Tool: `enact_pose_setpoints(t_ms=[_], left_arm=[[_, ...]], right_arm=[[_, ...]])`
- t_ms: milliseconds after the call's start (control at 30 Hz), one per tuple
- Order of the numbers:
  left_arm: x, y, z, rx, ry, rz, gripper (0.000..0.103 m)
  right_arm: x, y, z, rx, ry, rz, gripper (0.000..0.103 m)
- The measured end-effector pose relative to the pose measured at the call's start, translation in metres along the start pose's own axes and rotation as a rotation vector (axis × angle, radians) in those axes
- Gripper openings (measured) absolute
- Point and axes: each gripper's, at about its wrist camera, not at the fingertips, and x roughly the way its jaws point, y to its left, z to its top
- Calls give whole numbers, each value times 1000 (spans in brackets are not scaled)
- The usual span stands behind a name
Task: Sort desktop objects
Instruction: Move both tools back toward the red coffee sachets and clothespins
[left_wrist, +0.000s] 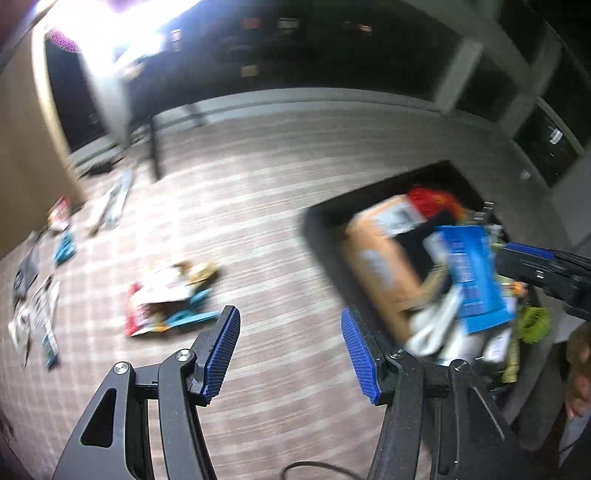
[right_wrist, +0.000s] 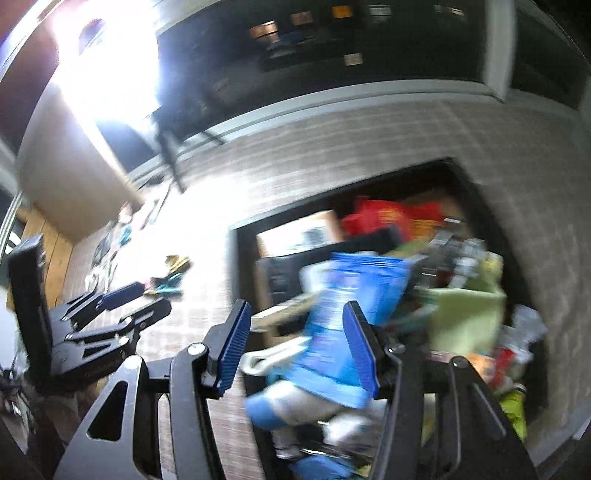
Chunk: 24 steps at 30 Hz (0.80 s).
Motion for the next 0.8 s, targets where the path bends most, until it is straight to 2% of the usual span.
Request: enact_pose_setpoints(t_ms=[267, 367, 567, 800], left_arm=[[12, 100, -24, -146, 48, 72, 54], [18, 123, -31, -164, 65, 80, 54], [40, 140, -34, -142, 91, 96, 54], [63, 147, -21, -154, 108, 62, 56]], right_arm=[[52, 83, 2, -169, 74, 28, 51], [71, 106, 1, -217, 104, 17, 51], [115, 127, 7, -164, 188, 58, 53], [153, 143, 16, -159, 232, 62, 53]])
